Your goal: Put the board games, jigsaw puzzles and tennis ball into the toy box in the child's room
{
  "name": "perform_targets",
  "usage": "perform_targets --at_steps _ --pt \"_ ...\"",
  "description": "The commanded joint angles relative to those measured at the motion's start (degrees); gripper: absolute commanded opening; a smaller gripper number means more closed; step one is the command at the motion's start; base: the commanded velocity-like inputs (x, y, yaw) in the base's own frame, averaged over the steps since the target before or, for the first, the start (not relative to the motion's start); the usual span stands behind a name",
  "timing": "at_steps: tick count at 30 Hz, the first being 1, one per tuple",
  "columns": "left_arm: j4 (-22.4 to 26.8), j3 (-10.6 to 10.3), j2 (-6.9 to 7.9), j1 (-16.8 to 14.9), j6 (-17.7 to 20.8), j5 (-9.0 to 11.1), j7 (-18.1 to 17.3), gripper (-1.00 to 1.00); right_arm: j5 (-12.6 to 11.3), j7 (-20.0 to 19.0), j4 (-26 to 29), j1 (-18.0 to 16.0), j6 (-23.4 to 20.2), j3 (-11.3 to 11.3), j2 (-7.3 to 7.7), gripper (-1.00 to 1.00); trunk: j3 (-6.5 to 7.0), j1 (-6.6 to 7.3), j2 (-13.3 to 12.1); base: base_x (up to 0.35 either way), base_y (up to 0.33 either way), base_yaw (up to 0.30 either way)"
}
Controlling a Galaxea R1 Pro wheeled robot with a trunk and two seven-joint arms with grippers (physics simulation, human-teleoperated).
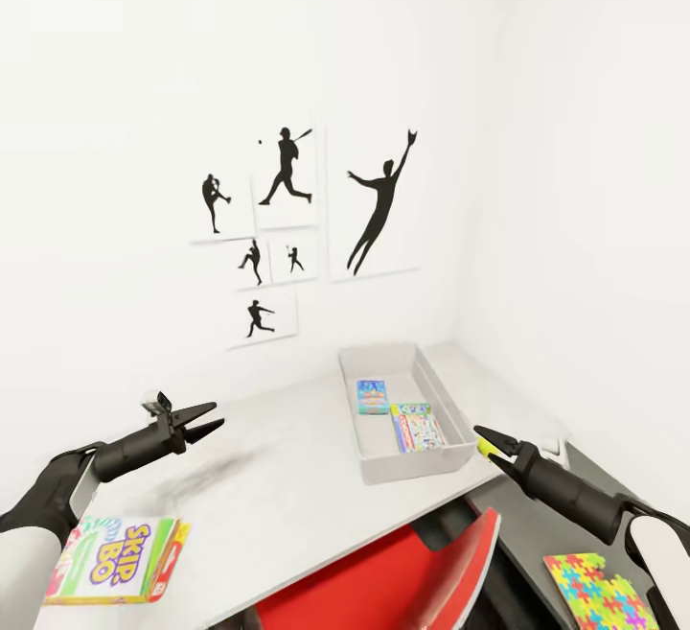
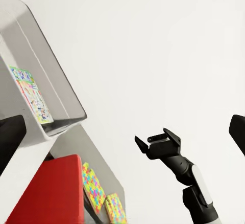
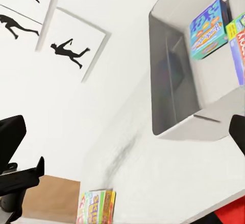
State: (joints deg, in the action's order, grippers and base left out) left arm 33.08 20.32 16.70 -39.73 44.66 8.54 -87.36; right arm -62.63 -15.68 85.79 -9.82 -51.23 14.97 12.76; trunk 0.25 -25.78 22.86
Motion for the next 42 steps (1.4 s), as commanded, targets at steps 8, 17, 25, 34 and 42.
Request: perform_targets --at_steps 8,17,25,34,42 --pt "0.0 0.1 0.0 0.0 0.6 0.0 -0.3 1.0 0.4 -0.1 0.0 0.0 -0.3 0.1 -0.01 1.0 -0.03 0.0 0.1 -0.237 0.178 0.208" --pt "0.0 0.1 0.08 0.0 0.6 0.0 -0.3 1.0 0.6 0.0 0.1 0.0 -0.3 0.0 -0.03 1.0 -0.03 0.0 0.1 -0.248 0.187 0.278" --pt "0.0 0.1 0.09 0.0 0.6 0.0 -0.3 1.0 0.6 0.1 0.1 0.0 -0.2 -0.1 -0.06 1.0 -0.03 0.0 0.1 -0.248 0.188 0.281" --pt "0.0 0.1 0.09 0.0 0.6 -0.1 -0.2 1.0 0.6 0.1 0.1 0.0 -0.1 -0.2 -0.1 1.0 -0.03 0.0 0.1 -0.233 0.188 0.282" --pt "0.0 0.1 0.09 0.0 0.6 -0.1 -0.2 1.0 0.6 0.2 0.1 0.0 -0.1 -0.3 -0.1 1.0 -0.03 0.0 0.1 -0.059 0.225 0.282"
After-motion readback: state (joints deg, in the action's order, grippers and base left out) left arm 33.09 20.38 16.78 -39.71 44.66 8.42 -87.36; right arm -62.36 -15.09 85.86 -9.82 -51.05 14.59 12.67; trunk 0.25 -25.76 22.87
